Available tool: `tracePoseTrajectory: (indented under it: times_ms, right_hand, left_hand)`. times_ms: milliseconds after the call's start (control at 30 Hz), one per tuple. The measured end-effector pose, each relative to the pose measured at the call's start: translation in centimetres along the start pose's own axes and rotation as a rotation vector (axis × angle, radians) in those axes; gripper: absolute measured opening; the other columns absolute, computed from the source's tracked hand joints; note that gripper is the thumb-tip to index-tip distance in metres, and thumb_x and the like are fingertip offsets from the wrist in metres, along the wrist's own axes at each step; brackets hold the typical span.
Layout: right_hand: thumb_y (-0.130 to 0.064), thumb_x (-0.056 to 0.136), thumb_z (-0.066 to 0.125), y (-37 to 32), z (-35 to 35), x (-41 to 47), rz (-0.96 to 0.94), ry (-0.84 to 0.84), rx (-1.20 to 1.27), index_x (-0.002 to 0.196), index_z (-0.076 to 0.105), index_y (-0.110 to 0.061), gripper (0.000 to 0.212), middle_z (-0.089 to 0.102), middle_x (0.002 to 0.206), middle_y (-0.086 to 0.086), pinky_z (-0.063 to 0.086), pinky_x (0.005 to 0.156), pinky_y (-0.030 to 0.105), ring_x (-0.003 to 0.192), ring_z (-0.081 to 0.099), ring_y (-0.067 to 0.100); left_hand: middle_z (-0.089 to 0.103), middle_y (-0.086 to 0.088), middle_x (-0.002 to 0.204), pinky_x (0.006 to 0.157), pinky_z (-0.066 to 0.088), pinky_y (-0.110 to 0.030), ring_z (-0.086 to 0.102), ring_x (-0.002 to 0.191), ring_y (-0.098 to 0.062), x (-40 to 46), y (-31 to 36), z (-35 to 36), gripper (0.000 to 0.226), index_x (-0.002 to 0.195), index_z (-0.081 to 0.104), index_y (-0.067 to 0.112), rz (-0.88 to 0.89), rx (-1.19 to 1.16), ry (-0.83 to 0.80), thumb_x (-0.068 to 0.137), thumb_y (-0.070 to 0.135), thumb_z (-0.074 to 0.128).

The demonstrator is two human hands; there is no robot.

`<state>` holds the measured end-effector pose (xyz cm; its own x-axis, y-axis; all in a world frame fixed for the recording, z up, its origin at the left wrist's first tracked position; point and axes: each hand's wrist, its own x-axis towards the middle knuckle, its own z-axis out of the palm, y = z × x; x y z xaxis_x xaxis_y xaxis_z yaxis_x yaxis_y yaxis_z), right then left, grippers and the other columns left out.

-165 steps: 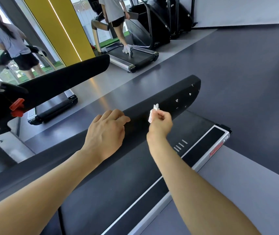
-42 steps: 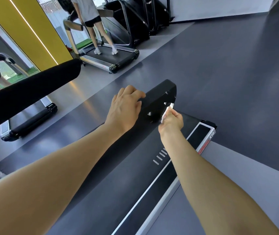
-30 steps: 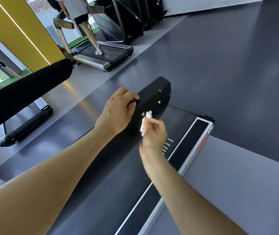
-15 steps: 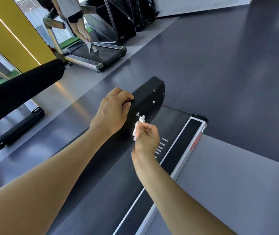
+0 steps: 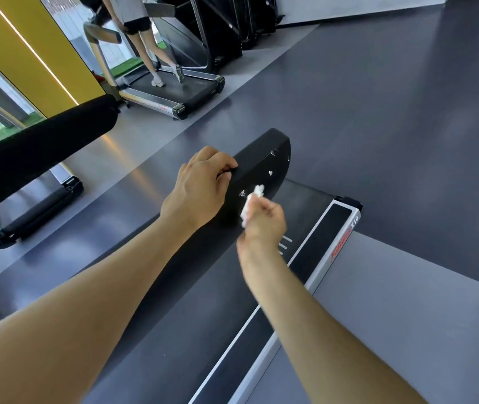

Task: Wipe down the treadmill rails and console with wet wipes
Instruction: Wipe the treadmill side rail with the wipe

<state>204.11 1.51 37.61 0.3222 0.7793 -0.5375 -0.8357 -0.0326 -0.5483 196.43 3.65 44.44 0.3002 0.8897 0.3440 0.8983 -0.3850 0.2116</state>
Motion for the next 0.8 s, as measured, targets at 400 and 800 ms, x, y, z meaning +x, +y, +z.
tracePoseTrajectory:
  times_ms: [400,800]
  right_hand:
    - [-0.004,0.091,0.059,0.8,-1.0,0.7,0.067,-0.004,0.008,0.075,0.056,-0.010,0.018,0.049,0.057,0.000,0.039,0.053,0.015,0.048,0.040,0.006]
    - [0.000,0.092,0.055,0.1,-1.3,2.2,0.089,0.055,0.003,0.076,0.055,-0.011,0.020,0.049,0.061,0.003,0.041,0.050,0.012,0.048,0.039,0.007]
  left_hand:
    - [0.052,0.008,0.107,0.098,0.045,-0.040,0.054,0.101,-0.015,0.1,-0.2,0.3,0.022,0.110,0.063,0.021,-0.001,-0.006,0.007,0.095,0.011,0.051]
    - [0.053,0.006,0.110,0.098,0.045,-0.040,0.053,0.103,-0.016,0.2,-0.1,0.5,0.022,0.110,0.062,0.022,-0.018,-0.015,0.004,0.096,0.011,0.049]
